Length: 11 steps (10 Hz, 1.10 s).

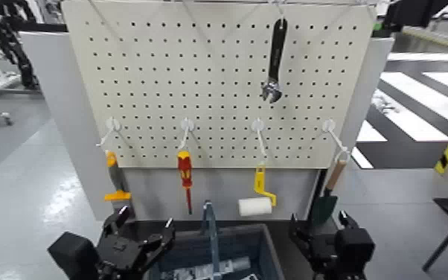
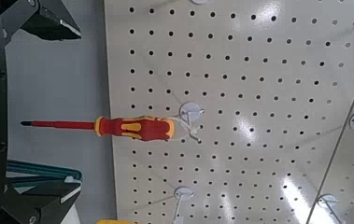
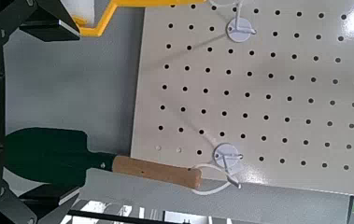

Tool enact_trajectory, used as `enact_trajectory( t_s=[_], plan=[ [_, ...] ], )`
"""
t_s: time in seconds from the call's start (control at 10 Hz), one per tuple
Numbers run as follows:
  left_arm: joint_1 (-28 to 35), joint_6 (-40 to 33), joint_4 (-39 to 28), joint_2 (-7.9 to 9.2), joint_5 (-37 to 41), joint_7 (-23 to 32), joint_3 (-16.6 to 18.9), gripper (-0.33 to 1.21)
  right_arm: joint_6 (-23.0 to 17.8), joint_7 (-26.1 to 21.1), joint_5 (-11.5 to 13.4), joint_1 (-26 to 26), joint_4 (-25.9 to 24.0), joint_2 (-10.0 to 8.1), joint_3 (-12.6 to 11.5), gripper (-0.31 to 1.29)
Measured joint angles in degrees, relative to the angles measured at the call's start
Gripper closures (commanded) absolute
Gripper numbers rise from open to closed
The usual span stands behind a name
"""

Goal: Grasp the handle of the crate.

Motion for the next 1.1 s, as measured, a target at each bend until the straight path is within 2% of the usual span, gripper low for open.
enact_trajectory(
  t_s=[0.6,1.1],
  plan=[
    [-0.3,2.0,0.0,0.22,1.5,-0.6,-0.1,0.14,0.1,-0.3,-0.3,0.1,-0.2,-0.01,0.4,0.15],
    [-2.1,8.1,0.0,0.82,10.2,-3.8,0.1,0.14,2.2,-1.1,-2.3,5.1,-6.3,0.55,0.9,0.15]
  ],
)
